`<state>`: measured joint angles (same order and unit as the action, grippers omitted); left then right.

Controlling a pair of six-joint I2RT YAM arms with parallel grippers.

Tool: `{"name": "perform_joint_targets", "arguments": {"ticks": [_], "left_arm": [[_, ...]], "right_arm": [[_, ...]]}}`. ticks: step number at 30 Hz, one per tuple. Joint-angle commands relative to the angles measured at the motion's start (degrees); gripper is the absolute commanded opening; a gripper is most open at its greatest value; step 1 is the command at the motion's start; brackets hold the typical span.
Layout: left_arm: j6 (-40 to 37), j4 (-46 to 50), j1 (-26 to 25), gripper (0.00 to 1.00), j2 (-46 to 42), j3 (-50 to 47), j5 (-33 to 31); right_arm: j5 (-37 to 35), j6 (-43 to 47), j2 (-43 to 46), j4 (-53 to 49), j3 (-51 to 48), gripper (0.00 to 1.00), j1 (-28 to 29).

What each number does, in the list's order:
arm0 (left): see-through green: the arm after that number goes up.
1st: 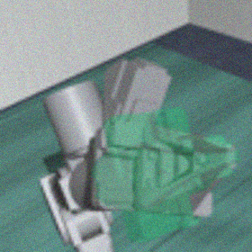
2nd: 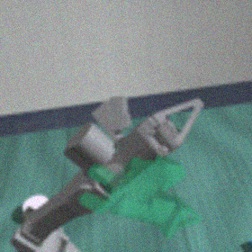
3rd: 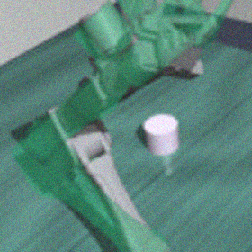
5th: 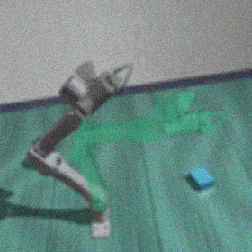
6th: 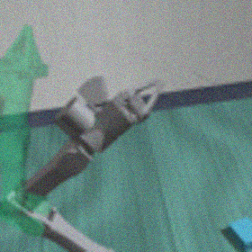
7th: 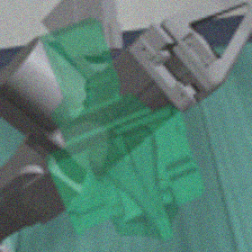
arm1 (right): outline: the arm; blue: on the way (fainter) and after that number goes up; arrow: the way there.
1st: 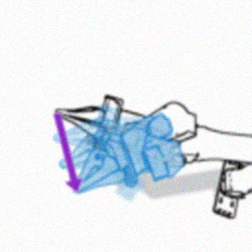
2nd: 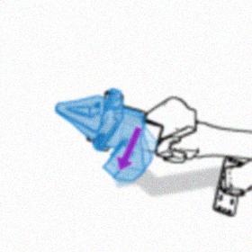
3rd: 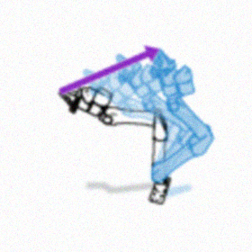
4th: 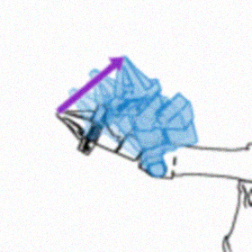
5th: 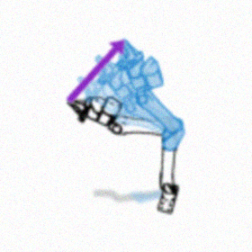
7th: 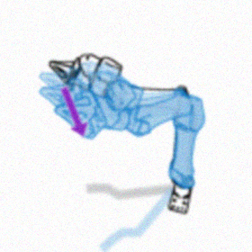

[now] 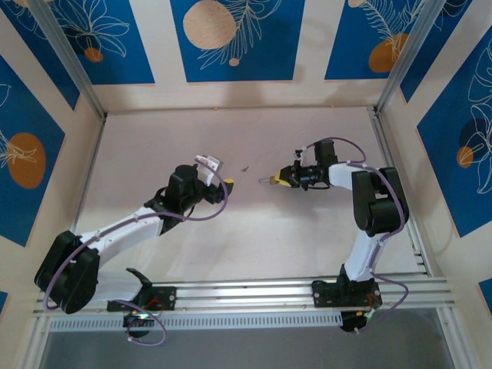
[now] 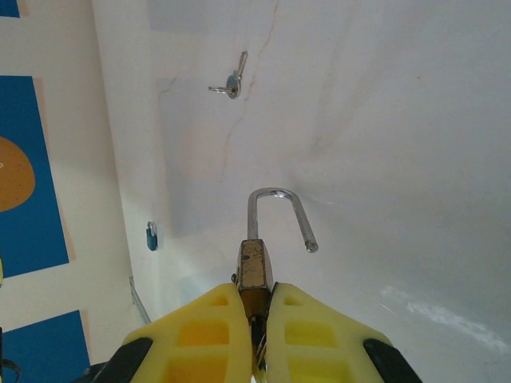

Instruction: Unlock with the key

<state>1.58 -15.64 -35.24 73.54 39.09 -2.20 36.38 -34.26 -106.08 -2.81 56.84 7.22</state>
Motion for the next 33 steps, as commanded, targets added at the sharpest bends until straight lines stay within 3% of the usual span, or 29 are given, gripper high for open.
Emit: {"name": "perform_joint_targets", "arguments": {"ticks": [1,14,21,33], "left_arm": [[-0.33,-0.28,0.48,0.79,1.09,2.28,0.51],[-1.14,-0.24,0.5,0.79,1.19,2.72,0.39],[-1.32,-0.85,0.43,0.8,1.09,2.58,1.14],[-1.13,0.14,0.47,0.8,0.12,2.74,1.49]], "right_arm": [[1.66,1.69,-0.12,-0.65,-2.3,0.09,-0.29],[3.94,0.35,-0.13,3.73,-7.24,0.09,-1.35],[3.66,6.01,-3.34,-6.75,-0.83,0.26,-2.05],[-1.77,5.7,-5.62,-12.2,3.67,0.34,-2.37]]}}
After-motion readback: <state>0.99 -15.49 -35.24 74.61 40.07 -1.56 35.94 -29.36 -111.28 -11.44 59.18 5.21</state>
